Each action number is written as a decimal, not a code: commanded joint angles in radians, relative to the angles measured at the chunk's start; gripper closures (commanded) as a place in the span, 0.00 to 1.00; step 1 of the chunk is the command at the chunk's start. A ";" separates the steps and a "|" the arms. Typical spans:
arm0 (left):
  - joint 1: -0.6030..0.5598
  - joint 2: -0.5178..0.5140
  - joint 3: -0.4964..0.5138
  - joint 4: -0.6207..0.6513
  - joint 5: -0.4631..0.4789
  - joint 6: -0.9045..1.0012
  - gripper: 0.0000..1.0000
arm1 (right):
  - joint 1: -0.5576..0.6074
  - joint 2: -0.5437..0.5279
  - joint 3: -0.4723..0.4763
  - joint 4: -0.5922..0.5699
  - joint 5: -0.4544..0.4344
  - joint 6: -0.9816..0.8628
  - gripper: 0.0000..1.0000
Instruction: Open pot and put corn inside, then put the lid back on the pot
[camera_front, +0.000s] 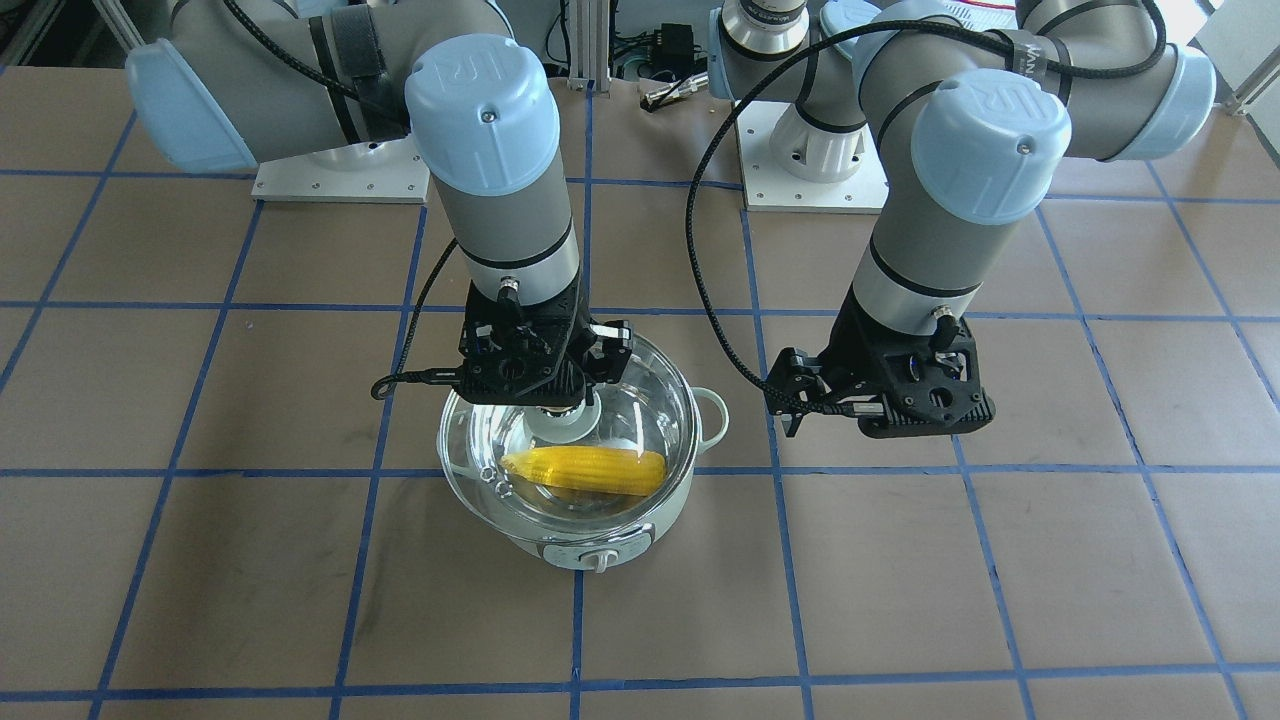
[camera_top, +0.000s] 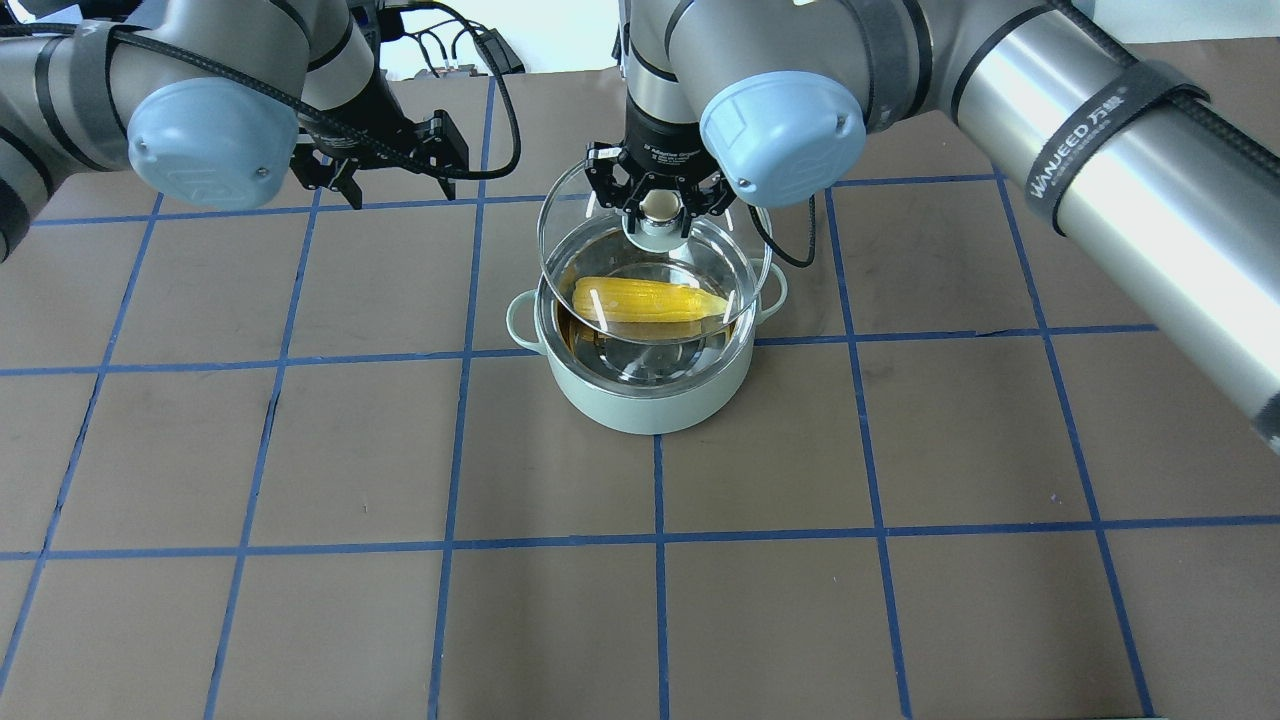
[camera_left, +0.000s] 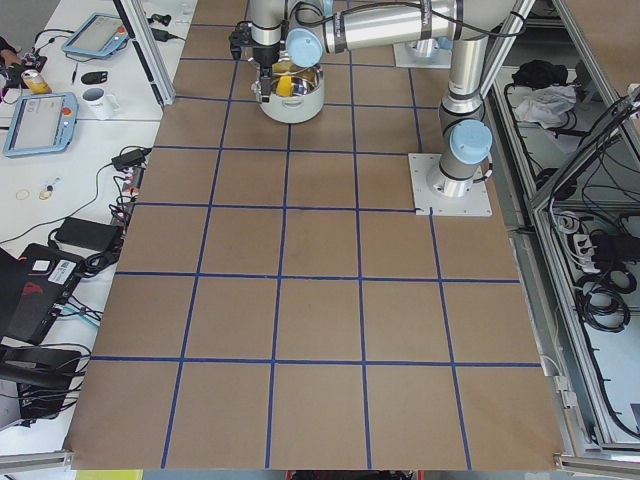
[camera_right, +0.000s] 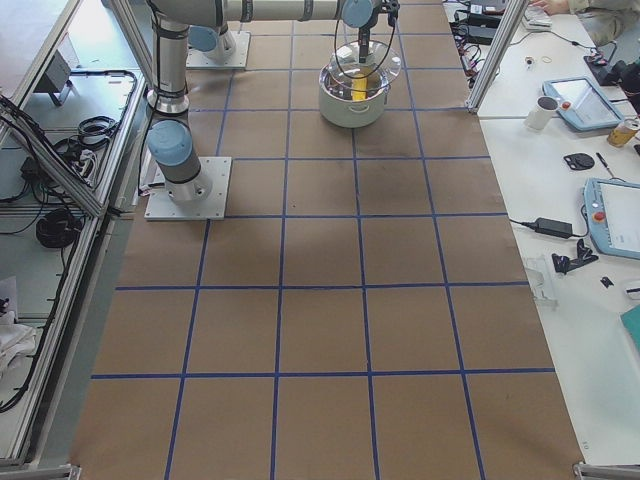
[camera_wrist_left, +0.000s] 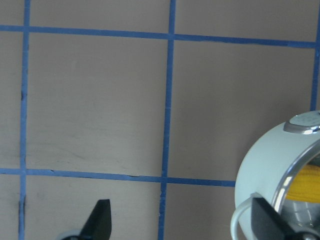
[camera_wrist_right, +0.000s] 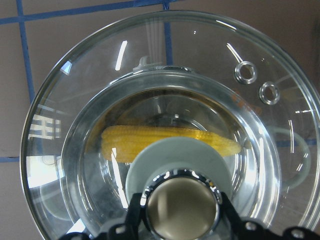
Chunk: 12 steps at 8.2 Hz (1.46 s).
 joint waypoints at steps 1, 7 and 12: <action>0.052 0.011 -0.001 0.002 0.101 0.180 0.00 | 0.026 0.013 0.010 -0.006 0.018 0.028 1.00; 0.154 0.001 -0.019 -0.005 0.105 0.160 0.00 | 0.045 0.033 0.059 -0.043 0.006 0.008 1.00; 0.154 -0.016 -0.016 -0.008 0.210 0.143 0.00 | 0.042 0.031 0.076 -0.044 -0.018 -0.012 1.00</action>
